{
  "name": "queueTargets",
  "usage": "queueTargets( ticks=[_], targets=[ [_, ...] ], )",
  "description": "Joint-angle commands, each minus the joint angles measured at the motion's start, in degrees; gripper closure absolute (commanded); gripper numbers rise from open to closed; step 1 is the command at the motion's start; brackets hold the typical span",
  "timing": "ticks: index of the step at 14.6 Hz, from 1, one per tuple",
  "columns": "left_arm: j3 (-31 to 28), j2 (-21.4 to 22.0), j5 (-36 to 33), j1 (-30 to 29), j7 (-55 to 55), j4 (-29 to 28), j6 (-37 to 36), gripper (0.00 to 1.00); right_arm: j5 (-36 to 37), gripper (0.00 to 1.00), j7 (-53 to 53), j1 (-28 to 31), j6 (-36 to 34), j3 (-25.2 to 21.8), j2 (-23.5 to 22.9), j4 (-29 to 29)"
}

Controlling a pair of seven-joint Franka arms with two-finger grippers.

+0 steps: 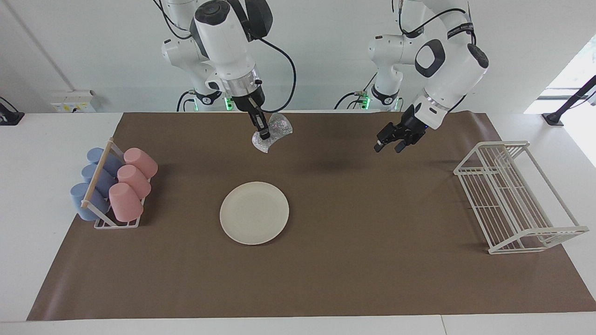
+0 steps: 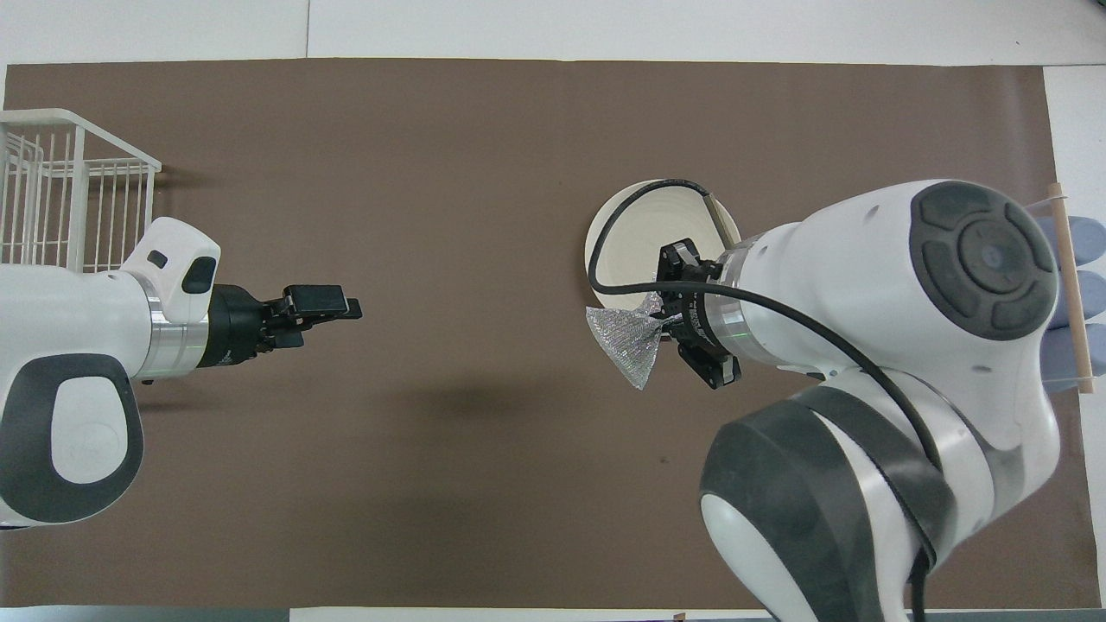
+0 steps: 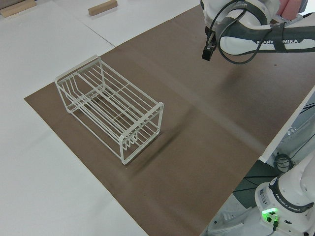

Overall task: Wipe plate with sponge
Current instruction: 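Lift the scrubber off the plate toward the left gripper with the right gripper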

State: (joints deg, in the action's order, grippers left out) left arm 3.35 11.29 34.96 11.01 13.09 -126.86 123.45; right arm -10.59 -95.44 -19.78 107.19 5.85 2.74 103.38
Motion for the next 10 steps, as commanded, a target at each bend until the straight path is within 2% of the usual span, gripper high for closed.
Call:
queueTargets(
  ticks=[1,5,8,10],
  targets=[
    [-0.5,-0.3,9.1,0.6,1.5,2.3,-0.5,0.0,2.8,1.0,-8.5,-3.6,-2.7,0.4,-0.5,-1.9],
    [-0.4,0.8,20.1,1.2,1.0,2.5,-1.8,0.0,3.8,1.0,-22.1,-11.0,2.9,0.5,-2.7,-2.7],
    [-0.4,3.1,27.9,2.6,-5.9,1.0,-4.3,0.03,7.8,1.0,-27.2,-14.2,1.4,0.6,-7.9,-9.8],
    [-0.5,4.4,33.0,2.5,-10.7,-0.6,-6.6,0.04,8.9,1.0,-27.2,-14.6,1.0,0.5,-8.3,-10.2]
  ],
)
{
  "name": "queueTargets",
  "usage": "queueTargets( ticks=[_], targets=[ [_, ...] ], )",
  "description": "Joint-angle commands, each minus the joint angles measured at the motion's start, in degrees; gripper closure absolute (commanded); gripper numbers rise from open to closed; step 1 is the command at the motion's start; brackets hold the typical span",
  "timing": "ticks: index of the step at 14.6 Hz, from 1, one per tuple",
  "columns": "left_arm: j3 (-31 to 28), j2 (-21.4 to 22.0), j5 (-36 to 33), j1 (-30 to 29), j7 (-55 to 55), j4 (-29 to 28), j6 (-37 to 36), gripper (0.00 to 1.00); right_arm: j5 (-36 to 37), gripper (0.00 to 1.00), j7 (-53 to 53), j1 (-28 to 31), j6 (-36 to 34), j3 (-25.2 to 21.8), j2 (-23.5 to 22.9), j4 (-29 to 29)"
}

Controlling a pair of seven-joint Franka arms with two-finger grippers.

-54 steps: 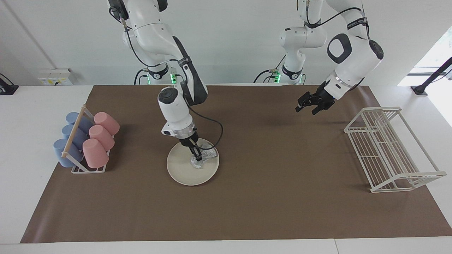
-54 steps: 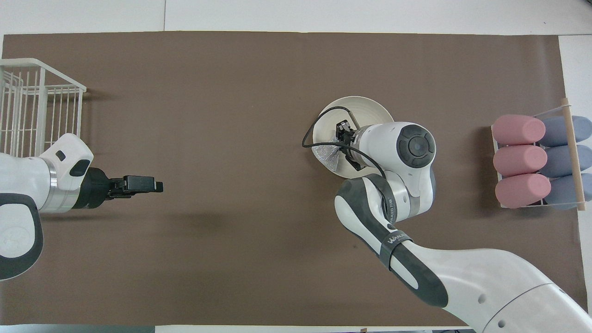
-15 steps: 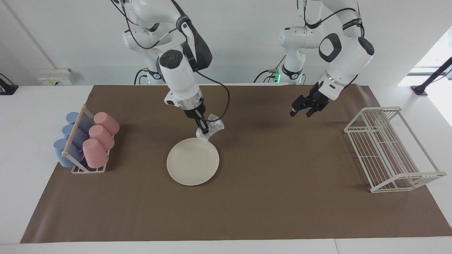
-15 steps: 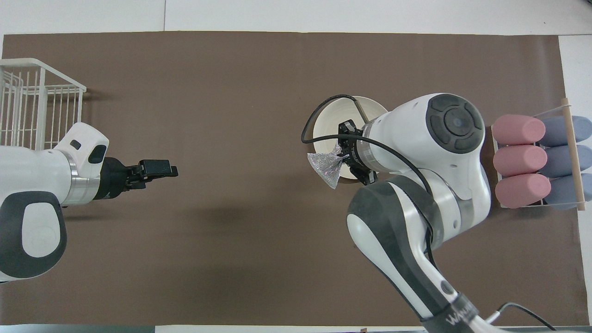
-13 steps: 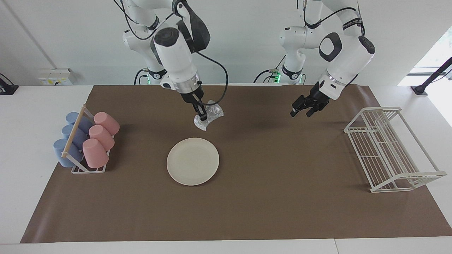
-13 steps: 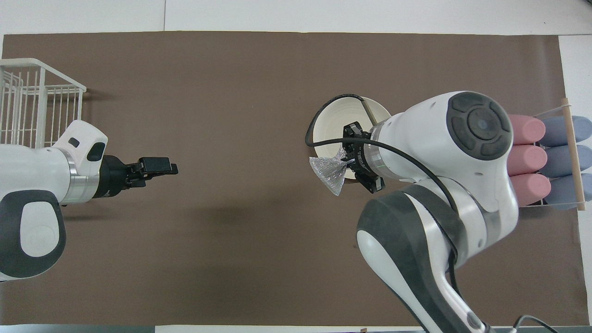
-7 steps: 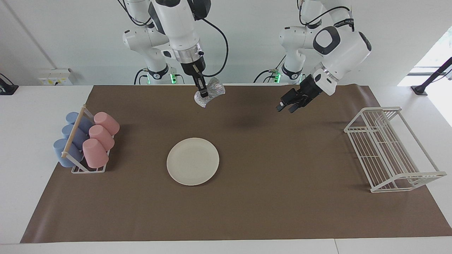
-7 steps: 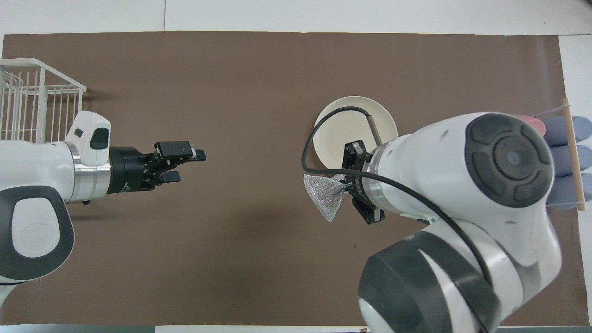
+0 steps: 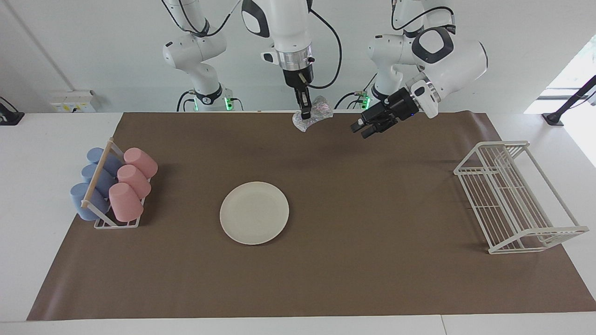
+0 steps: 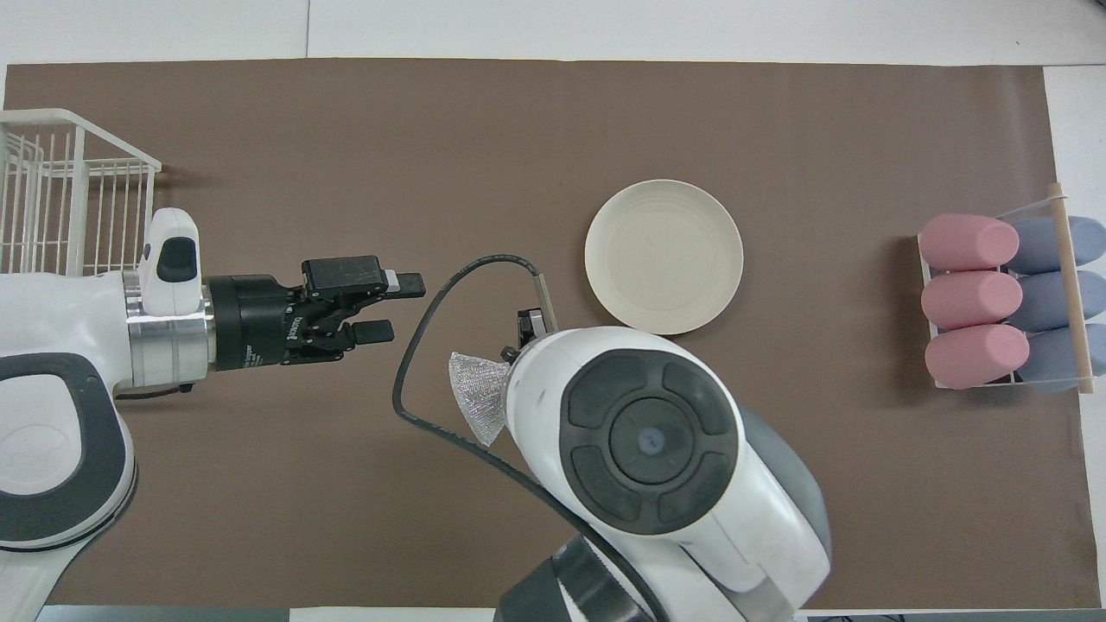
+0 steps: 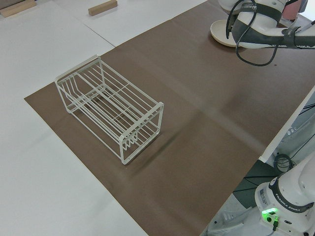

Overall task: Wipe plate with sponge
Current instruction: 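Lift the scrubber off the plate toward the left gripper with the right gripper, then grasp the scrubber with the left gripper while the right gripper releases it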

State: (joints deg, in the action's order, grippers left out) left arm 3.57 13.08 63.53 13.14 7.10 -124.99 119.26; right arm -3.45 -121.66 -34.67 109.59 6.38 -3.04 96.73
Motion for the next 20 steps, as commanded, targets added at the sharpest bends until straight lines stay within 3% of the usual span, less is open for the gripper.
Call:
queueTargets(
  ticks=[1,4,6,9,15,17,18,20],
  targets=[
    [-0.8,3.0,4.7,0.5,-5.9,-2.9,-3.5,0.04,3.0,1.0,-1.0,0.3,-1.8,0.1,-2.5,-3.6],
    [-0.7,5.1,5.7,0.7,-10.8,-6.1,-3.9,0.04,3.7,1.0,-0.9,0.3,-1.8,0.2,-2.5,-3.6],
    [-0.7,4.9,7.6,4.8,-10.9,-6.2,-0.5,0.04,3.7,1.0,-0.8,0.4,-1.8,0.2,-2.5,-3.6],
    [-0.7,5.0,8.2,5.7,-10.8,-7.0,1.6,0.07,3.7,1.0,-0.6,0.4,-1.8,0.2,-2.5,-3.6],
    [-0.7,5.3,8.6,6.6,-10.4,-7.7,2.6,0.66,3.7,1.0,-0.5,0.5,-1.9,0.2,-2.5,-3.6],
    [-0.7,5.4,9.9,6.6,-7.9,-7.7,2.6,0.95,3.7,1.0,-0.4,0.5,-1.9,0.2,-2.5,-3.6],
    [-0.6,5.5,9.9,7.2,-6.8,-7.7,2.8,1.0,3.7,1.0,-0.4,0.5,-1.9,0.2,-2.5,-3.6],
    [-0.6,5.6,9.9,7.4,-5.5,-7.7,2.9,1.0,3.7,1.0,-0.3,0.5,-1.7,0.2,-2.5,-3.5]
  ],
)
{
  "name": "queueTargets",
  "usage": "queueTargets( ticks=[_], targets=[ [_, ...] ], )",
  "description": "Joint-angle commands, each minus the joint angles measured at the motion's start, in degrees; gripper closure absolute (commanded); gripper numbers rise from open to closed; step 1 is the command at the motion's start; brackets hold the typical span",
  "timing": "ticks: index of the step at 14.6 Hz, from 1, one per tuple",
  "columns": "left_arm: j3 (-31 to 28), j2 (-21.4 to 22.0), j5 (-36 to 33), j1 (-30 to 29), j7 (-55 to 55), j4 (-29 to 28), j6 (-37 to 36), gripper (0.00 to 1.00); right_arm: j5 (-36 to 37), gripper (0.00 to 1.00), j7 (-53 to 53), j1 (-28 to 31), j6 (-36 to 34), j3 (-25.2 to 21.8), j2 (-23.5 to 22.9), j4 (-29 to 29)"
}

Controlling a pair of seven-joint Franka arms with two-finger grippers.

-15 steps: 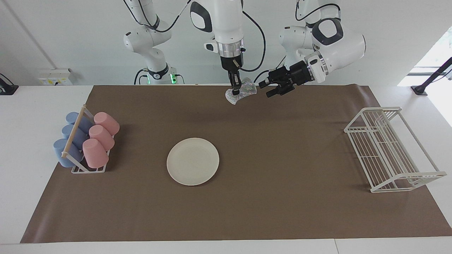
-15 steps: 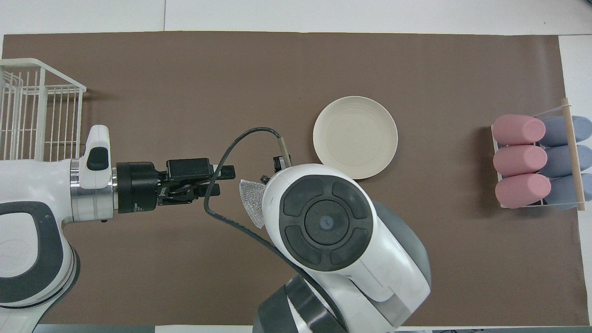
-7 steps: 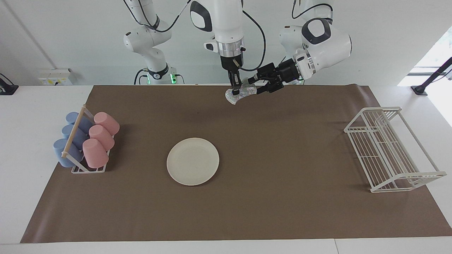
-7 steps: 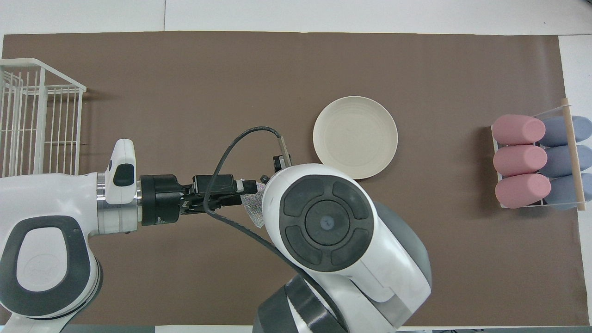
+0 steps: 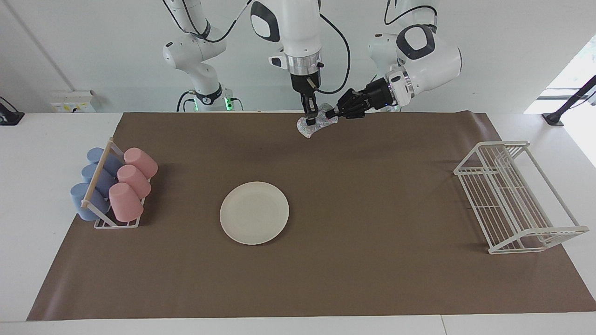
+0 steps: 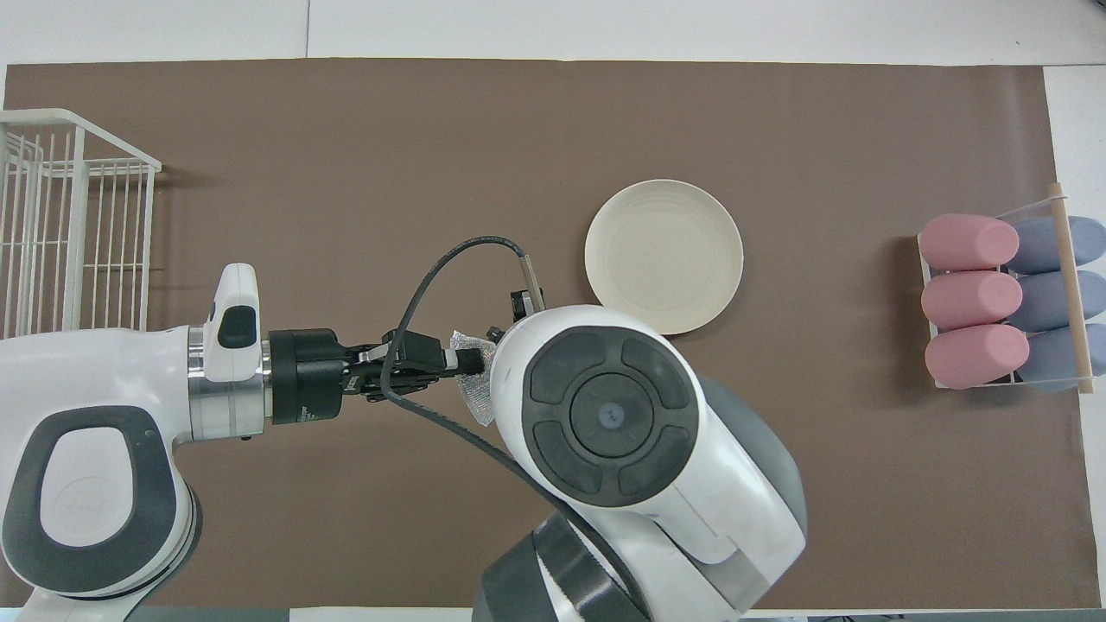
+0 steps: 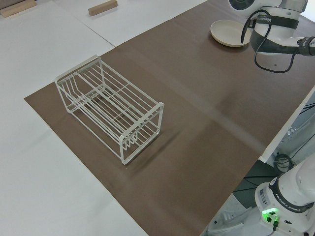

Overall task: Wipe plate with sponge
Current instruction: 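Grasp the scrubber with the left gripper while the right gripper releases it, then carry the scrubber to the basket with the left gripper while the right gripper retracts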

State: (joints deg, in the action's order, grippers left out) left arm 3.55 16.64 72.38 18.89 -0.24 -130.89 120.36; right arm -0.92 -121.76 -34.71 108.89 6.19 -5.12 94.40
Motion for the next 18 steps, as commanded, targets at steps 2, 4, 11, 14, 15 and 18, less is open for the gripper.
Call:
queueTargets(
  ticks=[2,4,11,14,15,18],
  targets=[
    [-0.7,2.1,1.1,1.7,3.2,-1.8,1.8,1.0,1.1,1.0,1.4,0.7,-1.2,0.4,0.5,-0.6],
    [-0.7,2.1,1.1,1.2,4.7,-1.8,1.3,1.0,1.0,0.0,3.4,1.2,-0.6,0.3,1.8,0.9],
    [-0.9,1.9,0.0,-3.8,6.7,-1.6,0.8,1.0,1.0,0.0,21.3,7.0,-2.5,0.1,4.8,1.8],
    [-0.9,1.7,-7.9,-8.2,7.6,-1.6,-1.2,1.0,1.0,0.0,36.9,11.0,-4.1,0.0,5.6,1.8],
    [-0.9,1.7,-9.9,-10.6,7.5,-1.4,-4.0,1.0,1.0,0.0,42.6,12.3,-5.9,0.0,5.7,1.8],
    [-0.8,1.5,-19.4,-16.5,6.7,-0.2,-11.3,1.0,1.0,0.0,62.3,17.0,-10.0,-0.2,6.3,1.7]
  ],
)
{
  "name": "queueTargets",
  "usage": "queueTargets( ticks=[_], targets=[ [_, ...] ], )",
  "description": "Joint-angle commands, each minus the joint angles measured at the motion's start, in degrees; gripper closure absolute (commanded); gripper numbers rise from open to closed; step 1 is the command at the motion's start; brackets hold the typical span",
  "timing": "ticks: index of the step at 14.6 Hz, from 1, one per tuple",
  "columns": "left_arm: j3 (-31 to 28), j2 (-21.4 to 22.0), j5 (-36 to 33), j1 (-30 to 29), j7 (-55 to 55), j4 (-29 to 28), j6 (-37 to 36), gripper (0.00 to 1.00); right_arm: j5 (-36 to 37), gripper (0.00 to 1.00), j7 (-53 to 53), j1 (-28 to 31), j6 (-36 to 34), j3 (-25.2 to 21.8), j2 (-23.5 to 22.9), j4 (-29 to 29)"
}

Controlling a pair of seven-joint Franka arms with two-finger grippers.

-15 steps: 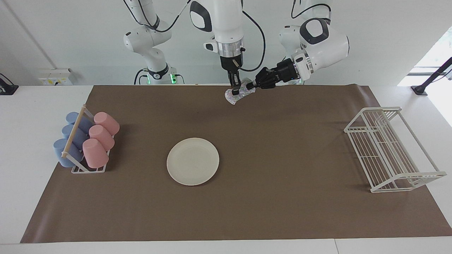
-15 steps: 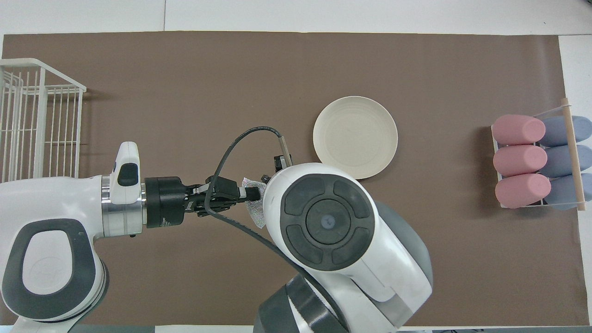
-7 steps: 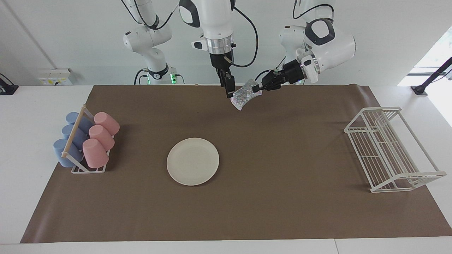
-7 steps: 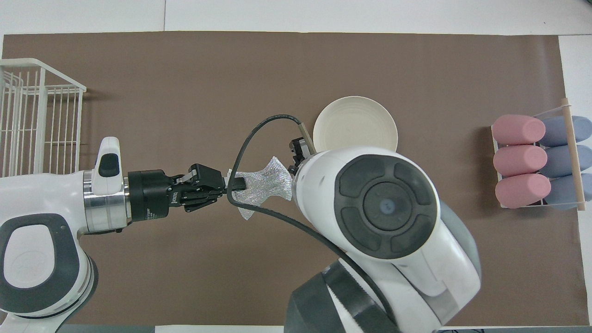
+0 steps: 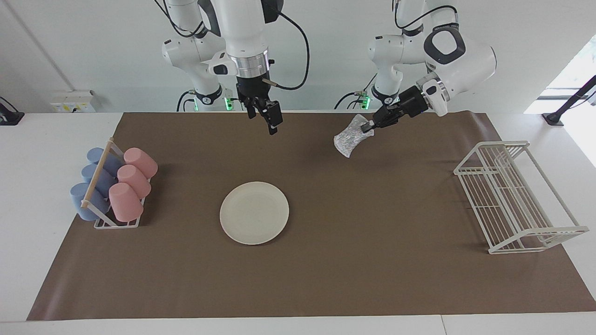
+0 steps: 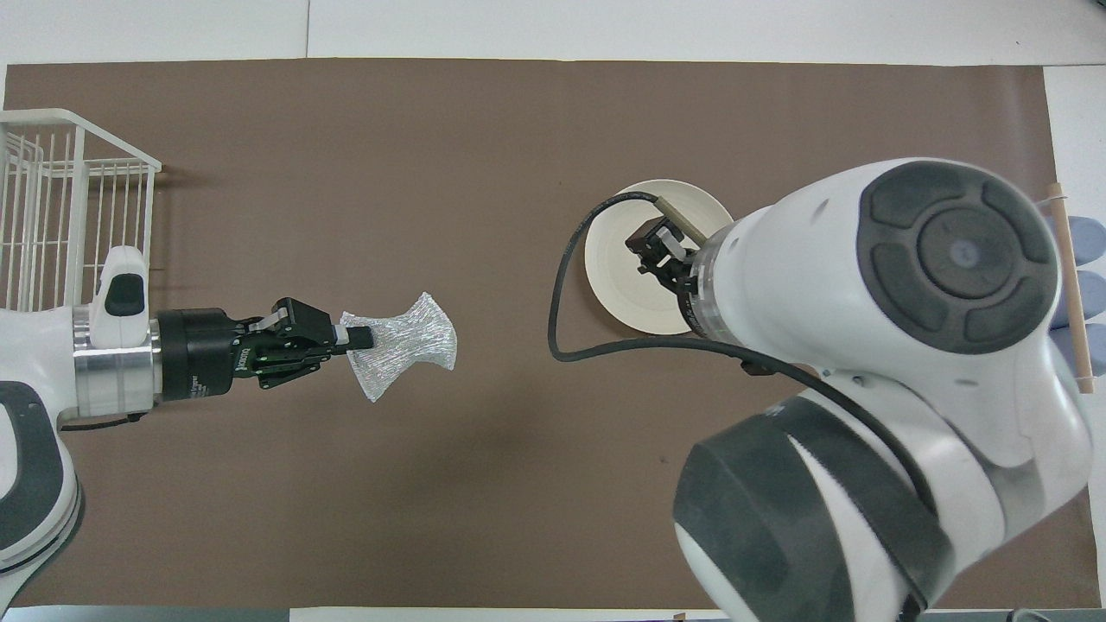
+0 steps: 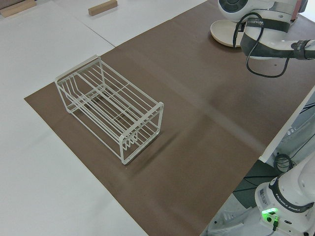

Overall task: Wipe plate with sponge
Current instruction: 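Carry the scrubber to the basket with the left gripper while the right gripper retracts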

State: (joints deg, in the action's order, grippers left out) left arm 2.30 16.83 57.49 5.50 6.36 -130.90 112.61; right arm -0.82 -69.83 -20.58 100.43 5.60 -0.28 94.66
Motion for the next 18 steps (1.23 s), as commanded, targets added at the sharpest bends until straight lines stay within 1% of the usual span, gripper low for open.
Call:
queueTargets(
  ticks=[1,3,4,5,6,8,10,12,14,15,16,18],
  targets=[
    [0.3,1.2,-8.0,-3.1,-0.5,-0.2,-3.5,1.0,0.9,0.0,15.2,4.6,-2.2,0.3,1.6,1.3],
    [0.3,1.0,-13.2,-3.5,-0.7,-0.2,-3.5,1.0,0.9,0.0,25.0,8.0,-3.0,0.3,1.7,1.1],
    [0.2,0.8,-15.8,-4.9,-0.8,-0.1,-3.6,1.0,0.9,0.0,29.6,9.7,-3.1,0.3,1.9,1.1],
    [0.3,-0.1,-19.7,-6.4,-1.1,1.0,-3.9,1.0,0.9,0.0,34.4,11.1,-3.4,0.3,1.9,1.1],
    [0.3,-0.7,-23.9,-6.6,-1.3,2.0,-4.6,1.0,0.9,0.0,40.4,12.6,-3.7,0.2,1.9,1.0],
    [0.2,-2.7,-31.0,-6.6,-1.6,5.1,-4.9,1.0,0.9,0.0,47.5,14.6,-4.5,0.2,1.9,0.6],
    [0.2,-4.9,-37.9,-6.6,-1.4,9.1,-6.5,1.0,0.9,0.0,51.0,15.3,-6.5,0.1,2.0,0.1],
    [0.2,-7.9,-45.2,-6.6,-1.3,15.7,-11.3,1.0,0.9,0.0,54.7,16.7,-8.0,0.1,2.5,-0.4],
    [0.2,-10.9,-50.3,-6.6,-1.0,22.1,-16.1,1.0,0.9,0.0,58.7,17.9,-8.8,0.1,2.6,-0.5],
    [0.3,-12.3,-54.6,-6.0,-0.8,25.2,-18.4,1.0,0.9,0.0,60.1,18.3,-10.0,0.1,2.6,-1.2],
    [0.6,-13.0,-59.3,-5.8,-0.6,27.2,-19.9,1.0,0.9,0.0,60.8,18.6,-10.6,0.1,2.6,-1.3],
    [0.6,-13.4,-67.9,-4.1,-0.6,28.0,-20.7,1.0,0.8,0.0,62.0,20.0,-10.7,0.3,2.3,-1.4]
  ],
)
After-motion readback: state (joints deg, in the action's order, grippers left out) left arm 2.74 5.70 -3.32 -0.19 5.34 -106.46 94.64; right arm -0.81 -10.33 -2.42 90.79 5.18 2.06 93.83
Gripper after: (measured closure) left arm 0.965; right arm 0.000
